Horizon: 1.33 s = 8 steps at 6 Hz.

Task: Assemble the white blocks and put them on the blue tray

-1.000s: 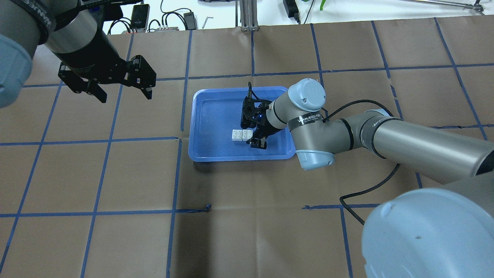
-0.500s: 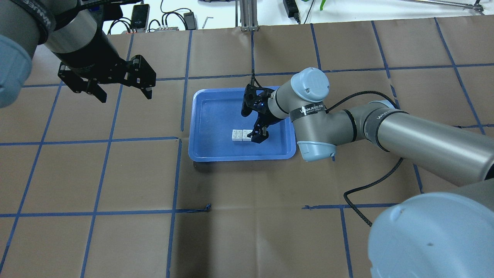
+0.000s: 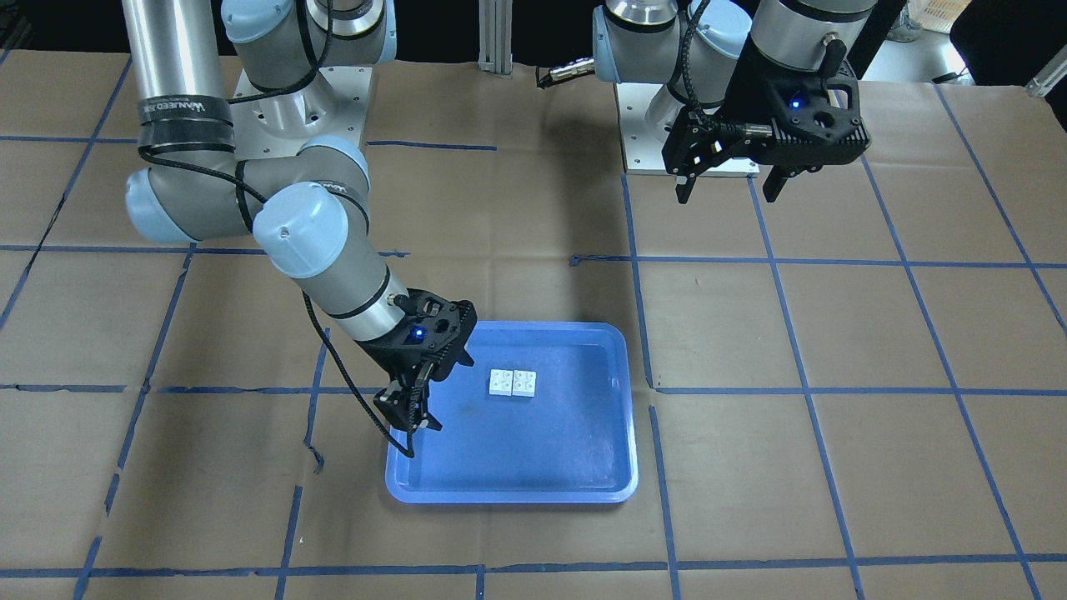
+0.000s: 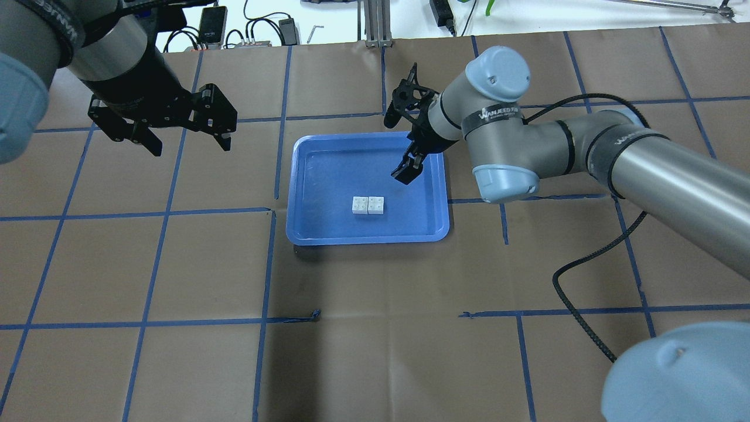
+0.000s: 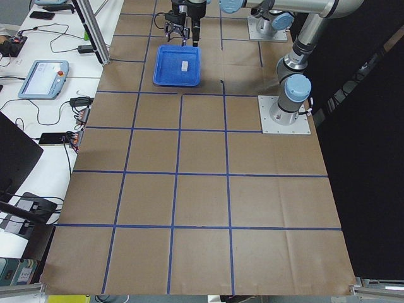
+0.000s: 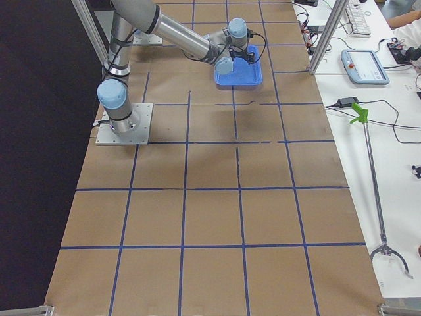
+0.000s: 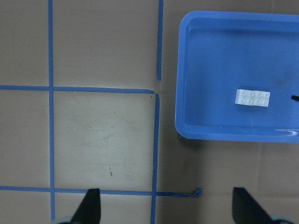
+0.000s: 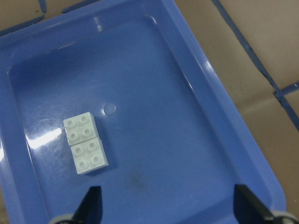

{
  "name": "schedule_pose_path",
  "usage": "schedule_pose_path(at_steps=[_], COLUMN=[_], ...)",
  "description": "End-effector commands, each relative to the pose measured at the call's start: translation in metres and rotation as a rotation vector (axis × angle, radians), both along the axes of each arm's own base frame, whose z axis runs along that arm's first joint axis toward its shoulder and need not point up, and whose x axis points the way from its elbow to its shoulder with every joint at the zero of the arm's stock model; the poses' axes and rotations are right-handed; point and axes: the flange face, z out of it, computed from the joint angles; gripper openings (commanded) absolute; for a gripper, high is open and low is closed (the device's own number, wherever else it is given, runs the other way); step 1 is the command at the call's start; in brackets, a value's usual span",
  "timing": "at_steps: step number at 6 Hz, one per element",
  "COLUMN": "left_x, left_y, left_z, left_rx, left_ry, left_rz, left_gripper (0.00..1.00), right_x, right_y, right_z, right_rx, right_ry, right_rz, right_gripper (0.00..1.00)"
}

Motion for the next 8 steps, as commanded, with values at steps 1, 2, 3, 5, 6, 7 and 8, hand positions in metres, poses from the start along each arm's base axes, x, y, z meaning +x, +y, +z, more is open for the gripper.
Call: schedule_pose_path(at_steps=[1, 2, 3, 5, 6, 7, 8], left_x=[0.0, 0.0, 0.0, 0.0, 0.0, 0.0, 0.0], left_y=[0.0, 0.0, 0.0, 0.001, 0.001, 0.001, 0.001], left_z=[0.001, 0.001, 0.001, 0.001, 0.001, 0.001, 0.001], left_rx=[-0.001, -0.001, -0.001, -0.003, -0.003, -0.004, -0.004], left_ry=[0.0, 0.0, 0.0, 0.0, 0.0, 0.0, 0.0], left_rz=[0.0, 0.0, 0.002, 0.0, 0.0, 0.0, 0.0], left_gripper=[0.99, 0.99, 0.99, 0.99, 0.99, 0.99, 0.99], right_x=[-0.061, -0.082, -0.092, -0.103, -0.103, -0.105, -0.106], right_y=[-0.015, -0.008, 0.007, 0.047, 0.062, 0.086, 0.113], right_z=[0.062, 0.088, 0.117, 0.154, 0.167, 0.189, 0.21], right_rx=[0.128, 0.168, 0.201, 0.309, 0.351, 0.381, 0.389], right_ry=[0.075, 0.16, 0.231, 0.288, 0.276, 0.268, 0.265], right_rz=[-0.235, -0.295, -0.457, -0.788, -0.917, -0.987, -1.038], right_gripper=[1.0, 1.0, 1.0, 1.0, 1.0, 1.0, 1.0])
